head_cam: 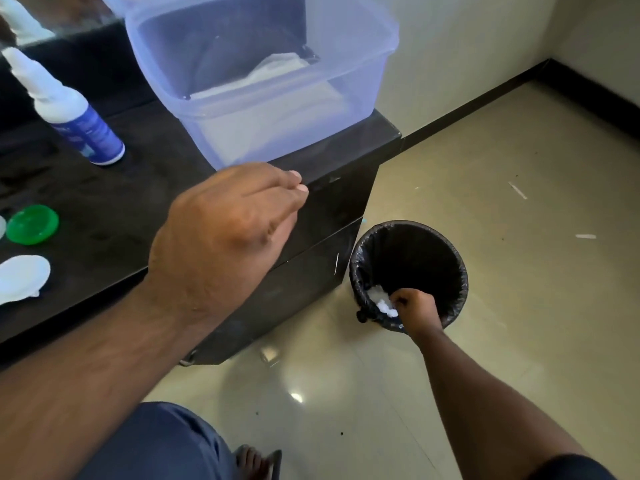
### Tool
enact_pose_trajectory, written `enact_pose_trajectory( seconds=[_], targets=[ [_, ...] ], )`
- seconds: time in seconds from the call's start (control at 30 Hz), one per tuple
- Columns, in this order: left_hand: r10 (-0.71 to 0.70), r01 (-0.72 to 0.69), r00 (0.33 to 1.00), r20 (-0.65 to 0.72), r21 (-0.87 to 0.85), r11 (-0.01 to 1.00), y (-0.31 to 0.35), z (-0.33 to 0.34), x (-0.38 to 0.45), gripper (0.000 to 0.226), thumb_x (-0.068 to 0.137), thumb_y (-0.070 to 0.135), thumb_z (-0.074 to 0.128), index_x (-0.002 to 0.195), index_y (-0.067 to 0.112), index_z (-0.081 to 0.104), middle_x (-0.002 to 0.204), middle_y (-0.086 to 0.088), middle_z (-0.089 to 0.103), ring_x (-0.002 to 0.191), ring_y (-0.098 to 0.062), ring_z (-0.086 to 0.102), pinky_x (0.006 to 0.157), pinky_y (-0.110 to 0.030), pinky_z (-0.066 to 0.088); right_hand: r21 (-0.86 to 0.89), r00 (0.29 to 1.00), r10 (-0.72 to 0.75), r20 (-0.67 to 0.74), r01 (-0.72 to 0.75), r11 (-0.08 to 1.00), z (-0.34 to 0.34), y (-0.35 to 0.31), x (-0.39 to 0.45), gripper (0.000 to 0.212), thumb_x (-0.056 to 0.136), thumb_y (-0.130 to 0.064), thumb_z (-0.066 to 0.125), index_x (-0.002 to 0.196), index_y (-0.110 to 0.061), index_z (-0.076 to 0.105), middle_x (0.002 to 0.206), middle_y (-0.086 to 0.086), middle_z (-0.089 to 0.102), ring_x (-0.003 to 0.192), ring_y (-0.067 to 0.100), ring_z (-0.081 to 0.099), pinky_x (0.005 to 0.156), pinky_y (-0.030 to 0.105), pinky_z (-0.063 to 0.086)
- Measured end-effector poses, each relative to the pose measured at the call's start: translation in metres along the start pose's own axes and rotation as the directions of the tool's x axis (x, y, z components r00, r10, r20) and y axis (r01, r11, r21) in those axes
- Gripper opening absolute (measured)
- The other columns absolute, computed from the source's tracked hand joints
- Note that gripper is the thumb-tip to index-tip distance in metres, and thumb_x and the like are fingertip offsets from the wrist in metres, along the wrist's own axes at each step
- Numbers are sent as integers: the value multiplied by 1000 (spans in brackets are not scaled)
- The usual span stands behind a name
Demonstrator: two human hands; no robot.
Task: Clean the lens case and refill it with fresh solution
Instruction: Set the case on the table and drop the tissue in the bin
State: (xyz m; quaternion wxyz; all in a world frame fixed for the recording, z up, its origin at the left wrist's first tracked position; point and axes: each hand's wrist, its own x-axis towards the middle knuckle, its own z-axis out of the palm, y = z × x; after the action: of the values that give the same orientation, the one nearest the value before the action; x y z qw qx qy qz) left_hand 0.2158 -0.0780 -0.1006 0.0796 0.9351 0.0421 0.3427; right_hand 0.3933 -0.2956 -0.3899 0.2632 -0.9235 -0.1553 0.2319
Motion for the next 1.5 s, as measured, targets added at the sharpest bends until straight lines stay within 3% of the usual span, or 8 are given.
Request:
enact_pose_trajectory(
  seconds=[0.27,0.53,0.67,0.83,1.03,1.13,1.23,1.5],
  targets=[
    [3,-3,999,-44,2,1000,0,1,1,7,86,2,70,86,3,77,89,-9,75,84,-21,72,76,-35,58,-21,999,-47,-28,46,999,-12,-18,-8,22,89,-1,53,97,-11,71,93,10,68,77,21,62,65,26,48],
    [-39,42,996,78,-33,999,0,-7,1,13,75,-1,74,84,7,78,90,-6,75,86,-22,72,70,-34,60,87,939,-325,-115,335,938,-65,-133,-71,15,91,-9,58,95,-14,71,90,-1,69,75,11,64,72,25,55],
    [-108,107,962,251,16,994,4,-40,6,25,80,9,51,84,4,75,85,-14,72,78,-33,69,66,-45,57,109,802,-569,-184,592,799,-95,-200,-121,16,85,-10,68,100,-12,73,94,-3,69,86,8,64,79,8,44],
    [-325,329,944,54,-74,942,-6,-109,-21,15,80,10,65,87,9,78,83,-7,74,77,-22,68,74,-34,54,231,606,-735,-304,795,561,-117,-281,-177,13,80,-11,74,92,-14,75,87,-7,70,81,1,64,75,9,48],
    [-736,713,677,-12,-237,659,-53,-150,-35,11,82,19,72,92,20,77,83,5,73,76,-7,67,74,-25,57,441,734,-655,-181,656,613,-94,-367,-186,23,80,-18,75,103,-19,72,76,-17,63,74,-4,61,72,6,45],
    [-804,763,594,-4,-315,565,-72,-151,-30,11,82,20,74,92,20,76,80,-1,73,72,-21,70,56,-17,55,383,756,-620,-209,647,660,-75,-393,-168,18,79,-23,75,73,-30,60,59,-17,50,57,-4,51,57,4,37],
    [-796,758,604,35,-333,560,-85,-147,-22,22,81,19,75,103,17,75,85,2,73,78,-15,71,69,-22,59,342,811,-518,-273,585,735,-59,-409,-148,36,75,-35,76,76,-23,42,63,-13,42,54,2,38,53,11,31],
    [-706,660,702,90,-455,598,-103,-135,-9,40,84,15,72,124,12,64,115,-2,69,103,-9,65,93,-31,53,485,742,-661,-110,620,616,-58,-418,-140,29,78,-22,76,107,-24,71,94,-9,73,91,4,66,87,33,55]
  ],
)
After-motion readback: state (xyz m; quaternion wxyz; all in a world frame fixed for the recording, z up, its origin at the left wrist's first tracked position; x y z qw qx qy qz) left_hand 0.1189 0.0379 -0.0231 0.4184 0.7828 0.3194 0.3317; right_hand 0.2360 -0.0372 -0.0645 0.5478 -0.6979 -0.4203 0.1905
